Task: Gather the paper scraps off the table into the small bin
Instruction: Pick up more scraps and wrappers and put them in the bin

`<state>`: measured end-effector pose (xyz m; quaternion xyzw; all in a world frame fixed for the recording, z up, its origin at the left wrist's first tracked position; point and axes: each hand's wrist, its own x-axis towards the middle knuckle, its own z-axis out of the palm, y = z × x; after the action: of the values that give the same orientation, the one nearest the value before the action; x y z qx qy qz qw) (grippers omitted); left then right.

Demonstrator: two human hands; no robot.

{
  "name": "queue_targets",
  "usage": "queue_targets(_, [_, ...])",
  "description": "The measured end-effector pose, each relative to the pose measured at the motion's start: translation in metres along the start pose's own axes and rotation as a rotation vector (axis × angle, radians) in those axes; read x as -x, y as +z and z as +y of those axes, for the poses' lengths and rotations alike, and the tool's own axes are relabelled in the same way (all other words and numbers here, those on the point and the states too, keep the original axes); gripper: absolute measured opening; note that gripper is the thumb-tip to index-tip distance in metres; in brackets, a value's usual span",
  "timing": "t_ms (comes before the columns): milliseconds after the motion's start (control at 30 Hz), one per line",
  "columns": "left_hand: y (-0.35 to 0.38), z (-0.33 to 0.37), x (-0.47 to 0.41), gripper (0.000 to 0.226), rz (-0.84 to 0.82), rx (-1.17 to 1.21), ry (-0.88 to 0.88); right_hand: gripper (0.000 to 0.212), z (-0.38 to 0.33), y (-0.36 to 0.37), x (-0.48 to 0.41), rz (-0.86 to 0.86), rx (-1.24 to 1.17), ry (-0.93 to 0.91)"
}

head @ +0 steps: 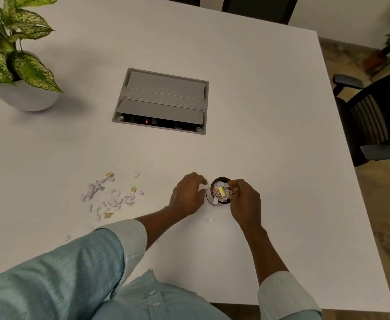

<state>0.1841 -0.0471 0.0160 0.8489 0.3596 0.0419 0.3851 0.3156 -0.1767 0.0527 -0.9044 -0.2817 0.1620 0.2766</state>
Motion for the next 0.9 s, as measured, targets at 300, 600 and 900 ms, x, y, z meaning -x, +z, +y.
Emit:
queue_targets(300, [-0.008,-0.115,0.059,0.08,-0.41,-0.583,0.091,0.064,0.021,0.035,0.034,-0.286,0.513,-0.375])
queue_targets(600, [-0.006,-0.123,0.059,0.099,-0.508,-0.676,0.087,0.064,0.026,0.044,0.006,-0.388,0.676,-0.34])
queue_targets(900, [-0.009,-0.125,0.056,0.103,-0.543,-0.67,0.073,0.053,0.02,0.042,-0.007,-0.421,0.554,-0.301])
